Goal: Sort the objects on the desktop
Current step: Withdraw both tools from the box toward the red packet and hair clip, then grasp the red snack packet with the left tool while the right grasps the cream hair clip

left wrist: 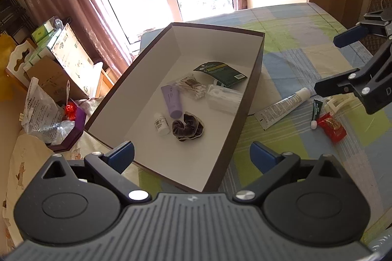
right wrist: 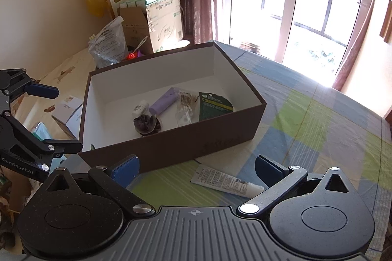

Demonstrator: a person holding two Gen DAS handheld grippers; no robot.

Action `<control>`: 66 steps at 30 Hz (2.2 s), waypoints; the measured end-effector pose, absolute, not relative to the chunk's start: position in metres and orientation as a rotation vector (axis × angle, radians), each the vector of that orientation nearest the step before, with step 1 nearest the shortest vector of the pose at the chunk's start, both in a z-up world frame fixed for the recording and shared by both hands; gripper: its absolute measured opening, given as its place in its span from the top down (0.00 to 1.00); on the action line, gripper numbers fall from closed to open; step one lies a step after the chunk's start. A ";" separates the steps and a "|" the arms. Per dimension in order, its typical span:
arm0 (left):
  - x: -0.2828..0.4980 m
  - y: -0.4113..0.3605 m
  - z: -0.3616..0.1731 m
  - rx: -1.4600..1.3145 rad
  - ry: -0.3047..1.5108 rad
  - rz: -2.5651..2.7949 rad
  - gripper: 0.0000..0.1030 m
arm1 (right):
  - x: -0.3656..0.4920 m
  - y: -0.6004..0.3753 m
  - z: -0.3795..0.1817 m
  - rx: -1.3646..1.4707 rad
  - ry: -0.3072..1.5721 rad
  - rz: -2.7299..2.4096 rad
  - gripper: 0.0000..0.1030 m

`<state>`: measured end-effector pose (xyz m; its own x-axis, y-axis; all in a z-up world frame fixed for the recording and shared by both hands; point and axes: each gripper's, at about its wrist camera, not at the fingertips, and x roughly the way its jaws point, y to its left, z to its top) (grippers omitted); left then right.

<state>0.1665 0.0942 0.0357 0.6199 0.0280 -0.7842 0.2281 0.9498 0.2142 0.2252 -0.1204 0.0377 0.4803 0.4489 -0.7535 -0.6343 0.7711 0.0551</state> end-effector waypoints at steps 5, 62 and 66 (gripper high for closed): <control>0.156 0.083 0.034 0.300 0.902 -0.119 0.04 | 0.212 -0.140 0.039 -0.240 0.834 0.662 0.00; 0.175 -0.112 -0.097 0.134 1.097 -0.376 0.16 | 0.222 -0.356 -0.079 -0.321 0.993 0.758 0.00; 0.188 -0.126 -0.108 0.144 1.100 -0.369 0.23 | 0.240 -0.359 -0.083 -0.383 0.980 0.867 0.00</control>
<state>0.1879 -0.1262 -0.1083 0.4003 -0.2198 -0.8896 0.3607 0.9302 -0.0675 0.2403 -0.3591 -0.0826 0.2682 0.4620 -0.8454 -0.7825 0.6163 0.0886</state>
